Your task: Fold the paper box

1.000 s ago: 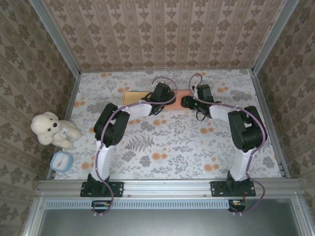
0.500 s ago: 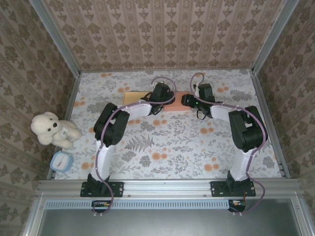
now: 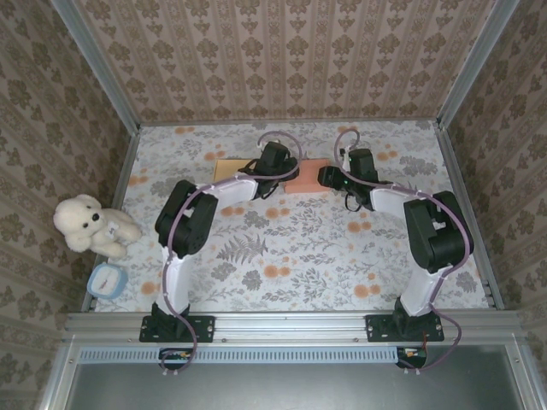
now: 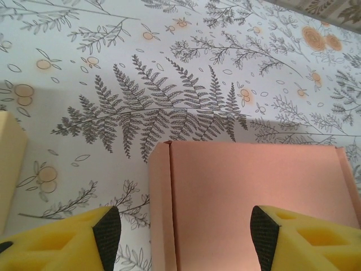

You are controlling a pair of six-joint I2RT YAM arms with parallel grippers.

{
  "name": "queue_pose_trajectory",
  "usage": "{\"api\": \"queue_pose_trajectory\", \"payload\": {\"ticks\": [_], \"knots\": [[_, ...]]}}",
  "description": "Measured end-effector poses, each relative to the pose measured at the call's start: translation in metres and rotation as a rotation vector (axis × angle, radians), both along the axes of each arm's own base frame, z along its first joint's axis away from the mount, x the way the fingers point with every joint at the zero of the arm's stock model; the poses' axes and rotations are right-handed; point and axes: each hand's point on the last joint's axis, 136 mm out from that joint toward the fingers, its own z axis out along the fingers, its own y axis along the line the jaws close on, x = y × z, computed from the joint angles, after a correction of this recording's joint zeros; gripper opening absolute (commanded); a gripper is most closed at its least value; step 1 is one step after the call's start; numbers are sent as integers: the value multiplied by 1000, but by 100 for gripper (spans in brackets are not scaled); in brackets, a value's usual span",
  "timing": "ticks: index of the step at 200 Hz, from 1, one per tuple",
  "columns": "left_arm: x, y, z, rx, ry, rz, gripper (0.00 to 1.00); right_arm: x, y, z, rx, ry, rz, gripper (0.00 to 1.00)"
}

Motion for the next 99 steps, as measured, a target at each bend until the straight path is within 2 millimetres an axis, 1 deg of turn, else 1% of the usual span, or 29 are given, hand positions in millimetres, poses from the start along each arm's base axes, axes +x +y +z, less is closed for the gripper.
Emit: {"api": "queue_pose_trajectory", "payload": {"ticks": [44, 57, 73, 78, 82, 83, 84, 85, 88, 89, 90, 91, 92, 94, 99], "knots": [[-16, 15, 28, 36, -65, -30, 67, -13, -10, 14, -26, -44, -25, 63], [-24, 21, 37, 62, -93, -49, 67, -18, -13, 22, -31, -67, -33, 63], [-40, 35, 50, 91, -140, -68, 68, -27, -17, 32, -38, -96, -42, 63], [-45, 39, 53, 98, -153, -73, 77, -30, -18, 35, -43, -107, -45, 63], [-51, 42, 56, 108, -170, -84, 88, -33, -19, 38, -48, -116, -46, 63], [-51, 43, 57, 107, -171, -82, 90, -33, -19, 38, -48, -118, -46, 64], [-52, 44, 57, 107, -173, -80, 95, -34, -19, 39, -49, -120, -46, 65], [-54, 45, 58, 109, -177, -83, 98, -35, -19, 40, -49, -121, -46, 67], [-58, 48, 61, 121, -191, -92, 100, -37, -20, 41, -51, -127, -47, 73], [-59, 49, 61, 123, -194, -93, 100, -37, -20, 43, -53, -132, -49, 76], [-60, 49, 62, 122, -196, -93, 100, -37, -21, 43, -54, -134, -49, 87], [-61, 50, 63, 122, -200, -91, 100, -38, -21, 44, -54, -136, -50, 93], [-62, 51, 63, 123, -201, -92, 100, -39, -21, 44, -54, -138, -50, 97], [-65, 53, 65, 129, -211, -96, 100, -40, -21, 46, -52, -143, -53, 99], [-71, 58, 69, 135, -229, -98, 100, -43, -22, 49, -57, -156, -53, 100]]}}
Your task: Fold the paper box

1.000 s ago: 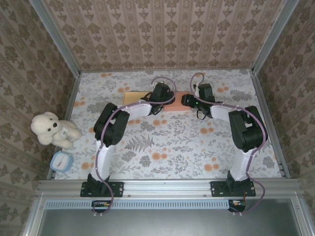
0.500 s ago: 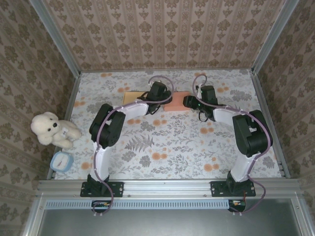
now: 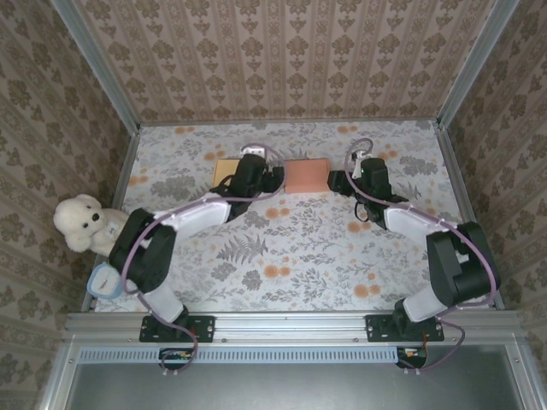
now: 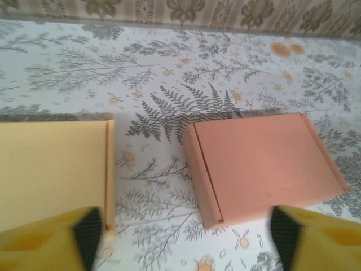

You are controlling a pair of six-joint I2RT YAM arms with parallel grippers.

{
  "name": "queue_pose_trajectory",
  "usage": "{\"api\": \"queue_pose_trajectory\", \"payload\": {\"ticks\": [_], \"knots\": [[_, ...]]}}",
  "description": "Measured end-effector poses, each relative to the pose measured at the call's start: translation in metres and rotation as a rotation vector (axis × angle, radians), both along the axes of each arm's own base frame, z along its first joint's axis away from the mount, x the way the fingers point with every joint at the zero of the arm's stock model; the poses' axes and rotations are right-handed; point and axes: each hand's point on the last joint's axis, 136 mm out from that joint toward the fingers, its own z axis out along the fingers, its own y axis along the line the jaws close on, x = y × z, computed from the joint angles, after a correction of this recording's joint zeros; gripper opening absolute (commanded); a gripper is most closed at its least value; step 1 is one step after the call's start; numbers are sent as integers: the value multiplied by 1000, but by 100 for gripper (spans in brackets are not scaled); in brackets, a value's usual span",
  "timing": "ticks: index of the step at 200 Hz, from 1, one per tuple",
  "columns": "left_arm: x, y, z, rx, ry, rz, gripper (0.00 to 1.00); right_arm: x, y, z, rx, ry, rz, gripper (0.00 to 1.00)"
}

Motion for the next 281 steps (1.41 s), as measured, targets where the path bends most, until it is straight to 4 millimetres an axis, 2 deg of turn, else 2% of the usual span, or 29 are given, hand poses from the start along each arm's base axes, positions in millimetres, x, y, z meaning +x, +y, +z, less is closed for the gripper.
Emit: {"api": "queue_pose_trajectory", "payload": {"ticks": [36, 60, 95, 125, 137, 158, 171, 182, 216, 253, 263, 281], "knots": [[-49, 28, 28, 75, -152, -31, 100, -24, -5, 24, -19, -89, 0, 100], [-82, 52, 38, 100, -240, -32, 100, -38, -12, 39, -27, -147, -16, 100], [-121, 114, 52, 74, -367, 78, 100, -57, -30, 64, -52, -236, -78, 100], [-147, 181, 65, -22, -490, 274, 100, -83, -55, 90, -72, -330, -174, 100], [-155, 206, 63, -65, -522, 359, 100, -96, -68, 98, -77, -365, -229, 100], [-164, 234, 51, -117, -546, 466, 100, -117, -93, 104, -101, -399, -343, 100], [-166, 245, 41, -134, -543, 511, 100, -126, -105, 100, -131, -406, -396, 100], [-166, 251, 34, -134, -529, 539, 100, -131, -113, 89, -172, -394, -424, 100], [-165, 260, 16, -117, -469, 592, 100, -135, -121, 25, -330, -269, -409, 100], [-165, 266, 0, -107, -424, 626, 100, -121, -118, -24, -431, -131, -355, 100], [-165, 267, -7, -104, -410, 635, 100, -115, -117, -34, -446, -105, -351, 100], [-166, 269, -6, -125, -410, 656, 100, -105, -117, -45, -463, -72, -352, 100]]}}
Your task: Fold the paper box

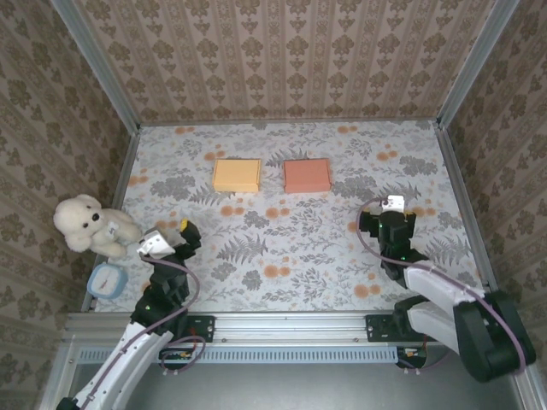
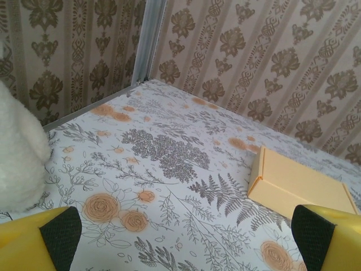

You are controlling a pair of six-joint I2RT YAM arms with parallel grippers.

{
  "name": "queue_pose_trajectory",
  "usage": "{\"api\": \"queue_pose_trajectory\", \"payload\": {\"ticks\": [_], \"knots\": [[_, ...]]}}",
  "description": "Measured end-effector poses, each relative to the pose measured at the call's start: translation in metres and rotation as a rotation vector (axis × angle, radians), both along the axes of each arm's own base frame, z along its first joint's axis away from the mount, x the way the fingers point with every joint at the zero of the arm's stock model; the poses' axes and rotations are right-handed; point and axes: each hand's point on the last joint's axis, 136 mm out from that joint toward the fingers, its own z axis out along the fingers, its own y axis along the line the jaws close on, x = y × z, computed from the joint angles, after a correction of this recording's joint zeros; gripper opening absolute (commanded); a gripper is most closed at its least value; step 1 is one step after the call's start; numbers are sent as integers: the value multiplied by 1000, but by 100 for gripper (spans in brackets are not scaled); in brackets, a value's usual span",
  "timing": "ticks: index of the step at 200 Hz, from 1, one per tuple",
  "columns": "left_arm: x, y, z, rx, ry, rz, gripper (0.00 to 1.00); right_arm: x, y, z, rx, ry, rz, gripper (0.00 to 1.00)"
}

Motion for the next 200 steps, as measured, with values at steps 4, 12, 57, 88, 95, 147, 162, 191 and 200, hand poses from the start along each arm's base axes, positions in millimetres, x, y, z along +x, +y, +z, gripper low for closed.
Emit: {"api": "queue_pose_trajectory", "payload": {"ticks": [4, 12, 57, 88, 95, 147, 162, 191, 200], "knots": [[0, 0, 0, -2, -1, 3, 100, 3, 0, 0, 0, -4, -3, 100], [0, 1, 0, -7, -2, 8, 100, 7, -1, 1, 2, -19, -7, 100], [0, 2, 0, -30, -6, 13, 100, 28, -2, 13, -6, -100, -15, 100], [0, 2, -1, -43, -9, 14, 100, 39, -1, 20, -47, -138, 12, 100], [0, 2, -1, -43, -9, 15, 100, 41, 0, 21, -53, -146, 25, 100], [0, 2, -1, -49, -10, 15, 100, 50, 16, 10, -82, -167, 152, 100], [0, 2, -1, -50, -10, 16, 100, 51, 15, 11, -76, -175, 159, 100], [0, 2, -1, -50, -10, 16, 100, 53, 11, 15, -60, -198, 169, 100], [0, 2, -1, -51, -10, 16, 100, 54, 10, 15, -55, -201, 170, 100]]}}
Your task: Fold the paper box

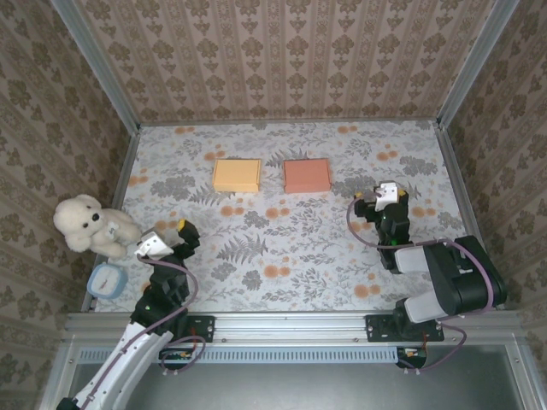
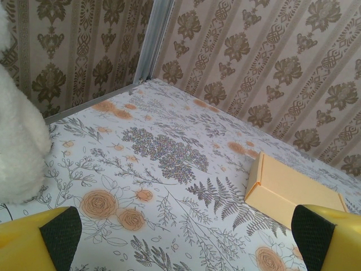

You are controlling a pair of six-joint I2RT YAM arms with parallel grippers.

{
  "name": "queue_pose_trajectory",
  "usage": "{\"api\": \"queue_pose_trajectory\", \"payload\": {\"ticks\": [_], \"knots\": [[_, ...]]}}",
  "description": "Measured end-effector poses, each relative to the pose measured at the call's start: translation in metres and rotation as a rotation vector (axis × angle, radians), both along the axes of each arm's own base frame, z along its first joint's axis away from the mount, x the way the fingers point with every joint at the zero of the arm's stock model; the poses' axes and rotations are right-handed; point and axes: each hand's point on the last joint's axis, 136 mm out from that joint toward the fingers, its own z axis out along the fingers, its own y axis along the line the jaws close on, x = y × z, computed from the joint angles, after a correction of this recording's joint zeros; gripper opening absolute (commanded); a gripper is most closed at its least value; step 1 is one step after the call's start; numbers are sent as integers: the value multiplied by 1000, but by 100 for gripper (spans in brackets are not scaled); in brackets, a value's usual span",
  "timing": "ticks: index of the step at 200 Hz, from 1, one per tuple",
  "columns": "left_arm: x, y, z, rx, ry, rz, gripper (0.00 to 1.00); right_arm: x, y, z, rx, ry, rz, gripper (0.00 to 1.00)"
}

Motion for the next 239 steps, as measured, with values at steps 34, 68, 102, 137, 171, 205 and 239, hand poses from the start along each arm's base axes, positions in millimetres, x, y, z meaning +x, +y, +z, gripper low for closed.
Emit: {"api": "queue_pose_trajectory", "payload": {"ticks": [34, 68, 102, 137, 171, 205, 239], "knots": [[0, 0, 0, 0, 0, 1, 100, 5, -4, -19, 17, 56, 0, 100], [0, 1, 0, -4, -1, 6, 100, 28, -22, -5, 93, 57, -22, 100], [0, 1, 0, -9, -2, 6, 100, 29, -24, -9, 119, 81, -18, 100], [0, 1, 0, -14, -3, 7, 100, 28, -21, -13, 133, 101, -9, 100], [0, 2, 0, -16, -3, 9, 100, 27, -21, -15, 136, 107, -10, 100], [0, 3, 0, -24, -4, 18, 100, 27, -21, -15, 136, 107, -10, 100], [-1, 6, -3, -32, 3, 39, 100, 27, -21, -15, 136, 107, -10, 100]]}}
